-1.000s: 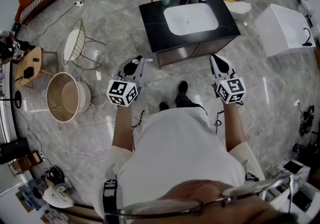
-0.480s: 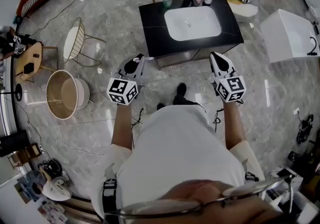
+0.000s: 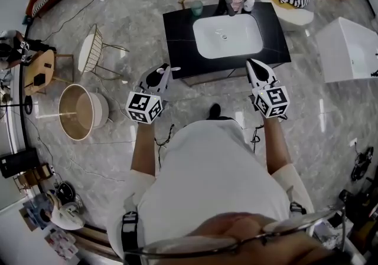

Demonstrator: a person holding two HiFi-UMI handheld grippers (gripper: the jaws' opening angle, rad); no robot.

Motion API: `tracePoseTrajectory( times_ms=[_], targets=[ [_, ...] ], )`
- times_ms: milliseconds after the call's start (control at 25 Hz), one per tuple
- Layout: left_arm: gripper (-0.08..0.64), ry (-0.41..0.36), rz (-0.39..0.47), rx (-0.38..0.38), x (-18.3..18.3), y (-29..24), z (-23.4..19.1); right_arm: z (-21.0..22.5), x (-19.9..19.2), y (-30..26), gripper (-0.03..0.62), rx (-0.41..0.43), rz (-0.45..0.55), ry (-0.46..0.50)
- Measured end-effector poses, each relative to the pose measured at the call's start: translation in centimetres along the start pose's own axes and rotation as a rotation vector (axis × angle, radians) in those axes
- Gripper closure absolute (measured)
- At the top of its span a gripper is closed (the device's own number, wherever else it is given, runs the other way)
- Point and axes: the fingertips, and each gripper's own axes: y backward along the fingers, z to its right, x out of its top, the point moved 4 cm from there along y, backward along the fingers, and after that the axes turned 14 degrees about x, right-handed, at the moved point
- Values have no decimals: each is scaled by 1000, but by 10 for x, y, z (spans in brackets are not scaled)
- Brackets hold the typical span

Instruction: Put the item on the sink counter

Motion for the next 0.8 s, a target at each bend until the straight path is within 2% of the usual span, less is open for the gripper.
tracePoseTrajectory(
  times_ms=[360,520,800],
  targets=[
    [535,10,2,47,8,-37,23,46,-1,1,584,36,-36,10],
    [535,-10,-3,54,10,-50,31,58,-3,-2,584,42,-50,8],
    [535,-17,-13,52,14,-74,22,68,-2,-23,584,45,-61,-9]
  ],
)
